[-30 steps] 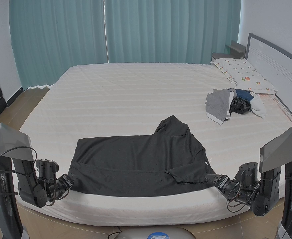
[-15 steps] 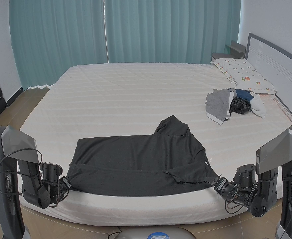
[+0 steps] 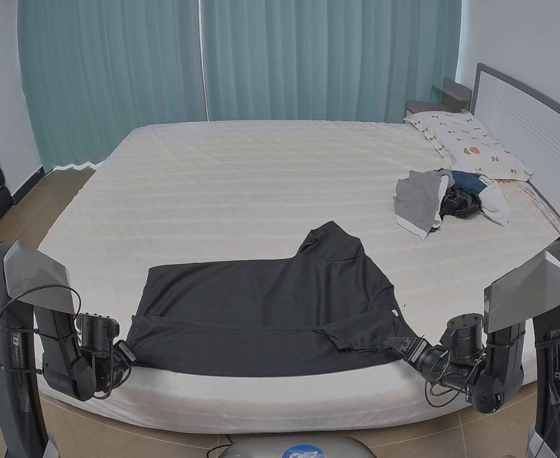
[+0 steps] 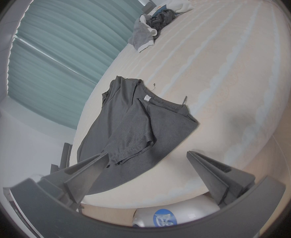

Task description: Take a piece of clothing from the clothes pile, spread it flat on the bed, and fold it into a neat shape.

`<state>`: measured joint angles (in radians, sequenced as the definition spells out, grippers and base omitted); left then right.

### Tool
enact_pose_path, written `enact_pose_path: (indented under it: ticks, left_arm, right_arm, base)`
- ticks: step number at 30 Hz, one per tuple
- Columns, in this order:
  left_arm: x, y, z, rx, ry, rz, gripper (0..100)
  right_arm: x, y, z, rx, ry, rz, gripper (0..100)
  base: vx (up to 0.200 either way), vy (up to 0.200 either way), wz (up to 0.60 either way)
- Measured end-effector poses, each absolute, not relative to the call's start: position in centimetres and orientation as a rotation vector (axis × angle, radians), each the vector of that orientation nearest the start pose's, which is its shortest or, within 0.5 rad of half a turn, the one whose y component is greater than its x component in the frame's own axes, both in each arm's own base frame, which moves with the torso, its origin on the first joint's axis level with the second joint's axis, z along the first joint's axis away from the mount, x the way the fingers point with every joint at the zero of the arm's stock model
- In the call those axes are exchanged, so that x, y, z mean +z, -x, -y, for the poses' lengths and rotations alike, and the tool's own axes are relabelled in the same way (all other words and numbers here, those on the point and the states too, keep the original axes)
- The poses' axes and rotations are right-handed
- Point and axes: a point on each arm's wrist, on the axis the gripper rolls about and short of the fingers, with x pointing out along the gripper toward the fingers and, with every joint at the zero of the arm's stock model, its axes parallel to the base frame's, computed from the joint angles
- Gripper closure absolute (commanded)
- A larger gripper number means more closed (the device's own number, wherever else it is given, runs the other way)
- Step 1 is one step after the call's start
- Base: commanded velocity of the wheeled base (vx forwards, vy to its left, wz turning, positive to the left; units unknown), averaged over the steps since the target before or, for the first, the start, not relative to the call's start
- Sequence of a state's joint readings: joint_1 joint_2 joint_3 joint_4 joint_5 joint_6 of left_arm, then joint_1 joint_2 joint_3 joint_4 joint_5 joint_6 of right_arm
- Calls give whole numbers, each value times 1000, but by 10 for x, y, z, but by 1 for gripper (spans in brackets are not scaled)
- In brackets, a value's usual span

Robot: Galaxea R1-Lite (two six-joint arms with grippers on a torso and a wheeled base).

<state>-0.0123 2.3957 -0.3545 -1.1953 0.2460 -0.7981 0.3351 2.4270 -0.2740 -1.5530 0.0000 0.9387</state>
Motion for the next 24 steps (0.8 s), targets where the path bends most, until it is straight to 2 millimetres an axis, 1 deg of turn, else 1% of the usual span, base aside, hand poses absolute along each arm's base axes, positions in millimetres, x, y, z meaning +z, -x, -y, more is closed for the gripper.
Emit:
enact_pose_path:
  ticks: [6,11,14,19,20,24]
  left_arm:
    - [-63,-276,-2,542,647,-701,100]
    - [-63,-276,-2,541,647,-702,100]
    - [-62,-276,-2,540,648,-702,100]
    - [-62,-276,-2,540,650,-702,100]
    - [-62,-276,-2,540,650,-702,100]
    - [-62,-276,-2,539,651,-701,100]
  right_arm:
    - [-57,-268,-96,36,-738,-694,0]
    - [-65,-271,-100,15,-706,-749,0]
    - [-67,-278,-103,9,-697,-757,0]
    - [-63,-292,-110,16,-703,-703,0]
    - [-62,-295,-110,12,-703,-687,100]
    - [-62,-300,-112,7,-701,-664,100]
  base:
    - [0,0,0]
    - [0,0,0]
    - [0,0,0]
    - [0,0,0]
    - [0,0,0]
    - [0,0,0]
